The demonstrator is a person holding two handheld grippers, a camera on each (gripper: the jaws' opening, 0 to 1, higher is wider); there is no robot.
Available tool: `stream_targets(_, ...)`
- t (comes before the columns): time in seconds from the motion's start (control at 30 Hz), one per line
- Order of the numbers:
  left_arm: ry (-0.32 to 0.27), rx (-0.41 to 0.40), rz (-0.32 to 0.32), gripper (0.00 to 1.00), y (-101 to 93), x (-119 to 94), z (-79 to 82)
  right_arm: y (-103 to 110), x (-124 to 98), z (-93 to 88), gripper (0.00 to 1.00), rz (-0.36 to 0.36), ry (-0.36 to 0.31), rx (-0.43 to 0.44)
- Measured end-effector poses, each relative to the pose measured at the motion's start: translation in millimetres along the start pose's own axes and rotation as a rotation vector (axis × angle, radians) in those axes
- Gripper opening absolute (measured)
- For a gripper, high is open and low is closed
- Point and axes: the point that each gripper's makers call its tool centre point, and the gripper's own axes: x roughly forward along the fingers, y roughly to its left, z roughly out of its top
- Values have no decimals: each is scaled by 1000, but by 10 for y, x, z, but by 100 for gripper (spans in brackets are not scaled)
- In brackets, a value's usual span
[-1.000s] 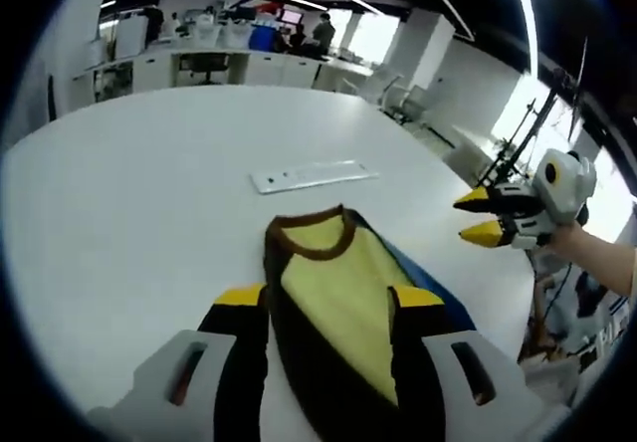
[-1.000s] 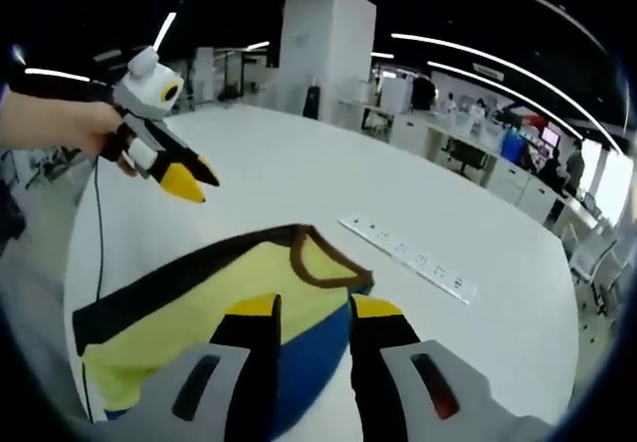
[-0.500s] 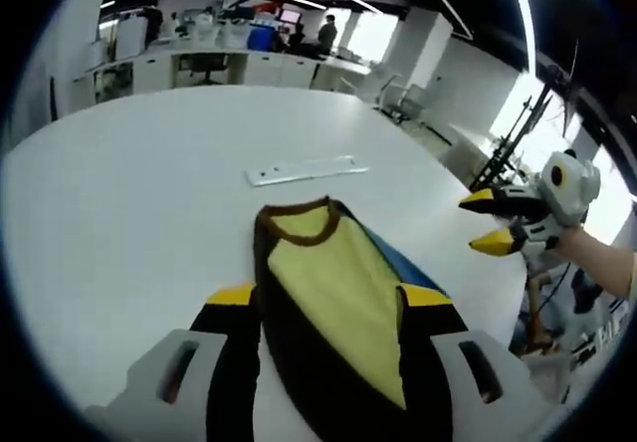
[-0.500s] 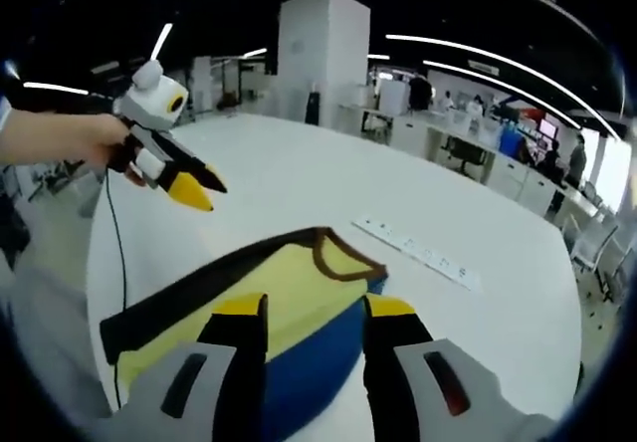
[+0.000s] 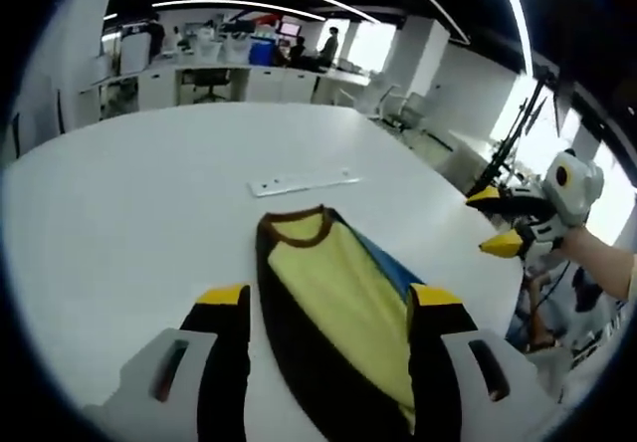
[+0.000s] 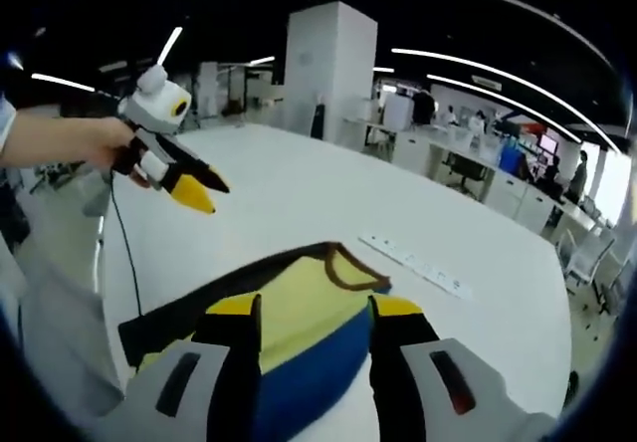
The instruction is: Fold the garment on the visible template until the final outline fits inside the template.
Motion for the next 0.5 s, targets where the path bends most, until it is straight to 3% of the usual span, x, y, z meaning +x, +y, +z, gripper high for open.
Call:
stream_targets(0.2,-50,0,4,62,-105,-236,48,135,-158,43,51,2,2,-47)
stream_targets(0.5,-92,-8,34,69,-202,-492,-9,211,-426,70,51,-19,-30,-21)
